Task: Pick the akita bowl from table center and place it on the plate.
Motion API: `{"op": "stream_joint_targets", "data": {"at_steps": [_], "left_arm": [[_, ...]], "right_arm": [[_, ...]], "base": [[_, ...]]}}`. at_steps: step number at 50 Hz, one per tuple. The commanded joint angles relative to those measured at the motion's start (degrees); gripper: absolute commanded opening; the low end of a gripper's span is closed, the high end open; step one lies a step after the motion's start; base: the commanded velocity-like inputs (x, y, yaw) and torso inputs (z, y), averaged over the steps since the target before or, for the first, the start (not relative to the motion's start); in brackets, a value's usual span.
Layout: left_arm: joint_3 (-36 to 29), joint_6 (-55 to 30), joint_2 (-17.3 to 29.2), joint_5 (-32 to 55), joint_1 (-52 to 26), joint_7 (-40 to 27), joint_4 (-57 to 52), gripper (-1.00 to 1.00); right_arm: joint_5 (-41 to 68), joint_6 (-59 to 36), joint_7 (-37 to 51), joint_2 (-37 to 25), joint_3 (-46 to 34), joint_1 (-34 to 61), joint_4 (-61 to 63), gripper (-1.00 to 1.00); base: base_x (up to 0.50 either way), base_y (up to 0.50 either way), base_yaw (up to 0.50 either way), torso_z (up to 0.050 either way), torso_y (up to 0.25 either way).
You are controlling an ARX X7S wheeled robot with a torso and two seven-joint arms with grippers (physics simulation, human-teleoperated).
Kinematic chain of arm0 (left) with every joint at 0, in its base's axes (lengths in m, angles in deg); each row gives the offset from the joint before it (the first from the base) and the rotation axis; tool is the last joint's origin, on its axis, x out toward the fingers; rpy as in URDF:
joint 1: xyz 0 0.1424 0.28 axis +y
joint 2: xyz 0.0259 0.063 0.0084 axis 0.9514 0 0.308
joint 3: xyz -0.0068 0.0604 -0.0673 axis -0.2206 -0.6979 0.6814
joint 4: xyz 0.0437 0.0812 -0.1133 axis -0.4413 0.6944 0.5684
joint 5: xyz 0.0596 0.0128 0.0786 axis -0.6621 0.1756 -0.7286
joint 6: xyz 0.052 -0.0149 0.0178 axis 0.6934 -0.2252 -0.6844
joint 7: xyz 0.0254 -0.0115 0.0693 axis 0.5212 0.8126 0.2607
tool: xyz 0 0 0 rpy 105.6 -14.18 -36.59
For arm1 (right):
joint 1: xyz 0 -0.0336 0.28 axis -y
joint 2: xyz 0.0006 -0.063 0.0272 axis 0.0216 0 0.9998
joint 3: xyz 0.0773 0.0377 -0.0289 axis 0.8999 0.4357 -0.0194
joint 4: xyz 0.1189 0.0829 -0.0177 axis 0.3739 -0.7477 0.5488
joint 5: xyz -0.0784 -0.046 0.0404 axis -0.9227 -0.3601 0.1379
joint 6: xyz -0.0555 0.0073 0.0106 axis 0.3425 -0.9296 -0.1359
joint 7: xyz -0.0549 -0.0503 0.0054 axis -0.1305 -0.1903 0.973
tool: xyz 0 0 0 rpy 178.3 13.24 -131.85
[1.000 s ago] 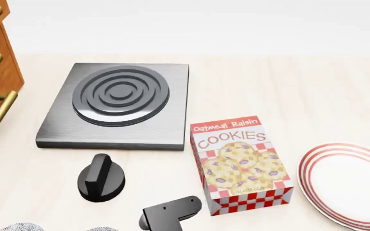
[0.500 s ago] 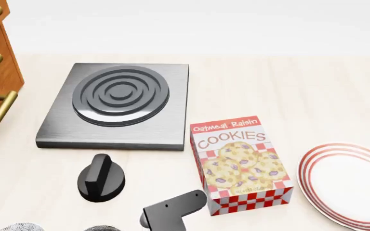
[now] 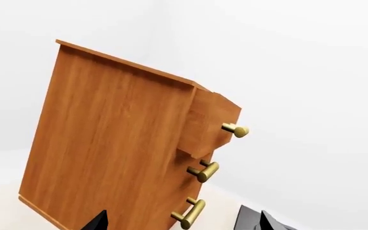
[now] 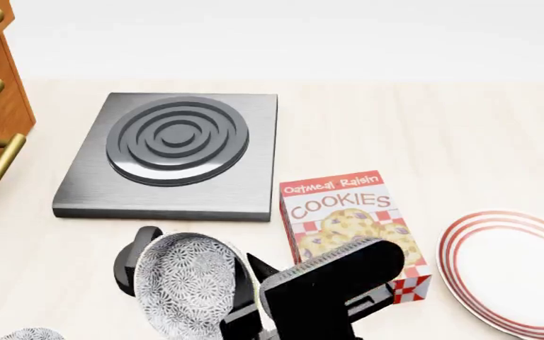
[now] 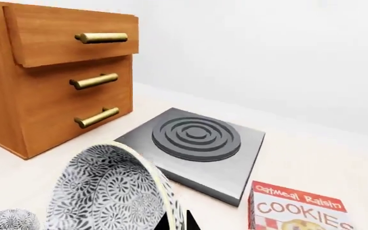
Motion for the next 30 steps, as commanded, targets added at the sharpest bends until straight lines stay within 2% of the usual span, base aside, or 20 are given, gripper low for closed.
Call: {"op": "stream_joint_targets", "data": {"at_steps": [1, 13, 20, 30], "left_arm": [[-0.3, 0.0, 0.3, 0.0, -0.2, -0.3, -0.1, 1.0], [-0.6, -0.1, 0.5, 0.2, -0.5, -0.5, 0.0, 1.0], [-0.7, 0.3, 0.5, 0.1, -0.1, -0.4, 0.0, 1.0], [-0.5, 0.6, 0.6, 0.4, 0.3, -0.4, -0.1, 1.0]], "right_arm": [[-0.4, 4.4, 3.3, -6.2, 9.1, -0.9, 8.8, -1.0], [-8.6, 12.7, 4.0, -11.2, 16.4, -1.0, 9.5, -1.0], [-8.4, 12.9, 6.9, -12.5, 21.2, -0.5, 10.7, -1.0], [-7.1, 10.4, 8.4, -13.1, 23.6, 1.4, 6.8, -1.0]], "base": [[0.0, 0.0, 0.0, 0.0, 0.0], [0.0, 0.0, 0.0, 0.0, 0.0], [0.0, 0.0, 0.0, 0.0, 0.0], [0.0, 0.0, 0.0, 0.0, 0.0]]}}
